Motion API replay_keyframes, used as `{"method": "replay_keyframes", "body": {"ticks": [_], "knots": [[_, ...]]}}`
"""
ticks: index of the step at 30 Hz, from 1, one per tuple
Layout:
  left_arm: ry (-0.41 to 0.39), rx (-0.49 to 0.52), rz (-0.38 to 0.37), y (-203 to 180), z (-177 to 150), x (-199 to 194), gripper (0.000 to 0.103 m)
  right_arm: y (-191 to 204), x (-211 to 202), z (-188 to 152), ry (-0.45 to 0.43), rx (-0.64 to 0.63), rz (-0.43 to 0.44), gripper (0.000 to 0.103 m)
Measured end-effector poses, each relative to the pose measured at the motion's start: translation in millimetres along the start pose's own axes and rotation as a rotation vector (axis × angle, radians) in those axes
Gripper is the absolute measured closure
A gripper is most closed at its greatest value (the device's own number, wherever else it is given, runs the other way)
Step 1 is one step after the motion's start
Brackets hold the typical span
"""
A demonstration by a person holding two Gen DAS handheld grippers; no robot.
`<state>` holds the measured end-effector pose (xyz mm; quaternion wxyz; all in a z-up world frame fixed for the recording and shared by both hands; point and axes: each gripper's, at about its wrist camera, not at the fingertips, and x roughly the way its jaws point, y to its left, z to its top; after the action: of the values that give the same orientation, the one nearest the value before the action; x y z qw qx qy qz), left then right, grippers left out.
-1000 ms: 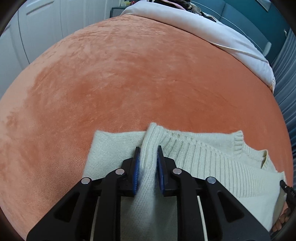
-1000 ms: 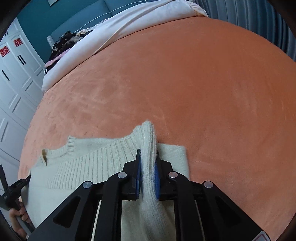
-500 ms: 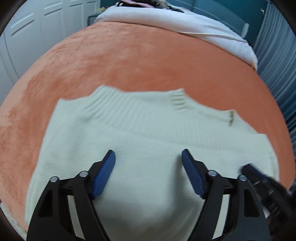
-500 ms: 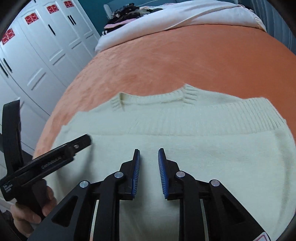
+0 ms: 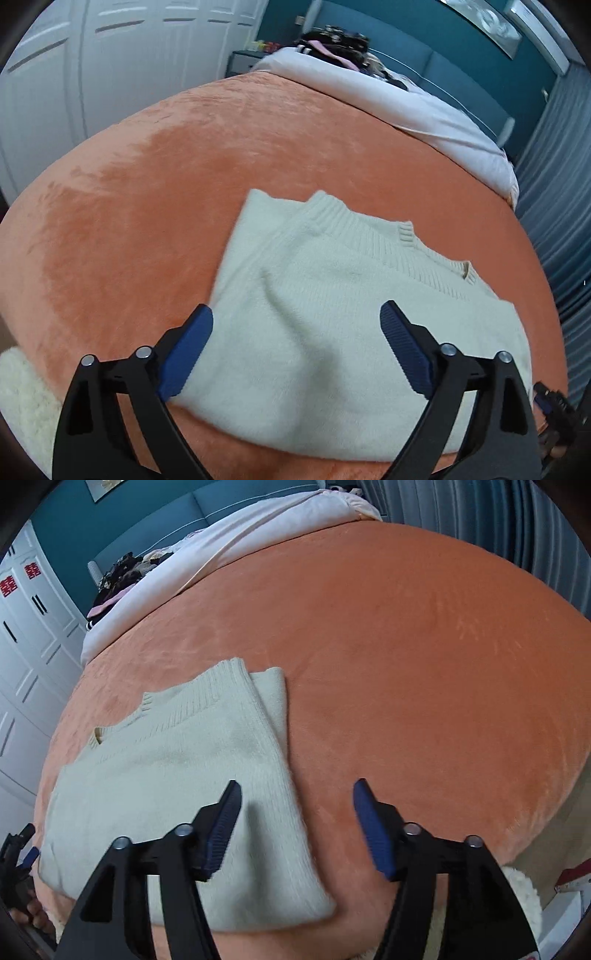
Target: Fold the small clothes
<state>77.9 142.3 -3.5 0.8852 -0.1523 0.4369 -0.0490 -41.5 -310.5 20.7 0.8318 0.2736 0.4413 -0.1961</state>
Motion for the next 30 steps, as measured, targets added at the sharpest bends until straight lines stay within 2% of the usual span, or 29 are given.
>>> {"method": "replay_keyframes", "body": {"ticks": [4, 7, 8, 9, 10, 11, 12, 14, 16, 18, 20, 21, 23, 25, 26, 27, 28, 29, 30], "knots": [[0.108, -0.163, 0.003, 42, -24, 1, 0.011, -14, 8, -39, 0.145, 0.137, 0.117, 0.038], [0.149, -0.287, -0.029, 60, -41, 8, 0.011, -8, 9, -46, 0.139, 0.128, 0.139, 0.037], [0.131, -0.295, -0.028, 59, -41, 7, 0.012, -1, 11, -42, 0.141, 0.113, 0.154, 0.045], [0.132, -0.288, -0.027, 55, -38, 9, 0.020, 5, 12, -39, 0.140, 0.111, 0.155, 0.053], [0.141, -0.288, -0.050, 52, -35, 11, 0.034, 8, 11, -34, 0.134, 0.118, 0.176, 0.079], [0.165, -0.299, -0.098, 49, -29, 12, 0.071, 8, 5, -28, 0.121, 0.141, 0.214, 0.091], [0.179, -0.322, -0.107, 49, -24, 10, 0.091, 6, -6, -23, 0.083, 0.167, 0.248, 0.092], [0.143, -0.373, -0.163, 52, -14, -10, 0.092, 4, -30, -16, 0.022, 0.171, 0.287, 0.093], [0.129, -0.353, -0.167, 52, -12, -27, 0.092, 2, -44, -15, -0.001, 0.135, 0.259, 0.094], [0.156, -0.293, -0.119, 51, -20, -22, 0.092, 0, -27, -22, 0.054, 0.092, 0.185, 0.094], [0.230, -0.264, -0.047, 58, -38, 2, 0.092, -5, 13, -36, 0.193, 0.073, 0.098, 0.092], [0.247, -0.269, -0.030, 61, -45, 10, 0.091, -9, 16, -41, 0.198, 0.103, 0.098, 0.090], [0.206, -0.264, -0.031, 58, -48, 2, 0.088, -9, -1, -38, 0.150, 0.132, 0.103, 0.087], [0.170, -0.209, -0.025, 48, -41, -12, 0.087, -6, -25, -35, 0.094, 0.123, 0.058, 0.080], [0.142, -0.180, -0.027, 42, -35, -21, 0.079, -1, -37, -31, 0.060, 0.100, 0.022, 0.077], [0.103, -0.152, -0.026, 37, -30, -29, 0.064, 8, -50, -28, 0.009, 0.063, -0.003, 0.077], [0.072, -0.130, -0.009, 31, -25, -33, 0.055, 22, -60, -28, -0.028, 0.020, 0.005, 0.077], [0.051, -0.113, 0.017, 26, -21, -34, 0.040, 35, -67, -21, -0.049, -0.025, 0.030, 0.080], [0.044, -0.107, 0.021, 22, -18, -31, 0.038, 59, -68, -18, -0.050, -0.085, 0.074, 0.084]]}}
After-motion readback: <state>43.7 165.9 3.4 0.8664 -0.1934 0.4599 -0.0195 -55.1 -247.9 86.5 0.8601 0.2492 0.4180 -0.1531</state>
